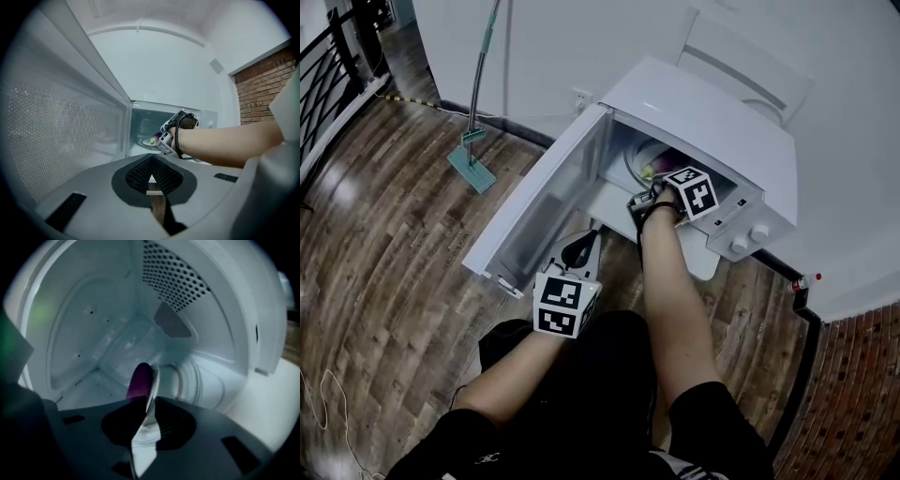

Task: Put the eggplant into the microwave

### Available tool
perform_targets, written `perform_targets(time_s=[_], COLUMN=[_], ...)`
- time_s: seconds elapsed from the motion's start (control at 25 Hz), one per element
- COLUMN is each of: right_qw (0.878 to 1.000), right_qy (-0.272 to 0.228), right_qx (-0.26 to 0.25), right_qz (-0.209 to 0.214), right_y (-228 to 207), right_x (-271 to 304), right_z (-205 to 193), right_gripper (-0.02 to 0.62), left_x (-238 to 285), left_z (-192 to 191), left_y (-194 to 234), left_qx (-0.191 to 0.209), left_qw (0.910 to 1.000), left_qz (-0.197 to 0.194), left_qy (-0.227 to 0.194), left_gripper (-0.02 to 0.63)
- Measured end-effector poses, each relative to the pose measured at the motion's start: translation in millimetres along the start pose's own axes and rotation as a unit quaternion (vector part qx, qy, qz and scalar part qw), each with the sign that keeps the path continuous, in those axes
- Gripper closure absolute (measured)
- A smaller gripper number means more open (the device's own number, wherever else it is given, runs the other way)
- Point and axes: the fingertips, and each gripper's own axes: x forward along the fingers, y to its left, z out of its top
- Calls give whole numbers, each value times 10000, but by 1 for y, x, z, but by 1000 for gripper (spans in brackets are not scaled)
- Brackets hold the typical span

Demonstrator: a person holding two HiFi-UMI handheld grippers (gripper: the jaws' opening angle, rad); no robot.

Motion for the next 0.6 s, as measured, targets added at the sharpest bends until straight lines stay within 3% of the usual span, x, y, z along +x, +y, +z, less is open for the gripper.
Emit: perform_targets(time_s=[0.12, 0.28, 0.36, 0.48, 0.6], right_qw=[9922, 9610, 9548, 9616, 9636], right_qy=[-221, -542, -634, -724, -952], right_qx=[-1145, -2453, -2638, -2448, -2442], right_qz=[-443, -1161, -1212, -1006, -531], right_y=[2, -5, -7, -7, 4], right_x=[-4, -7, -8, -16, -30], right_z=[4, 9, 9, 6, 9], right_gripper=[514, 489, 488, 488, 568], left_x=[-2, -4, -3, -3, -1], left_z=[0, 3, 2, -1, 0], left_y=[-3, -3, -3, -2, -1], left_qx=[-40, -71, -57, -49, -38], left_qw=[10000, 9999, 10000, 9999, 9999], left_qz=[-44, -72, -80, -118, -135], left_qy=[19, -12, -9, 26, 1], left_gripper=[607, 607, 607, 607, 607])
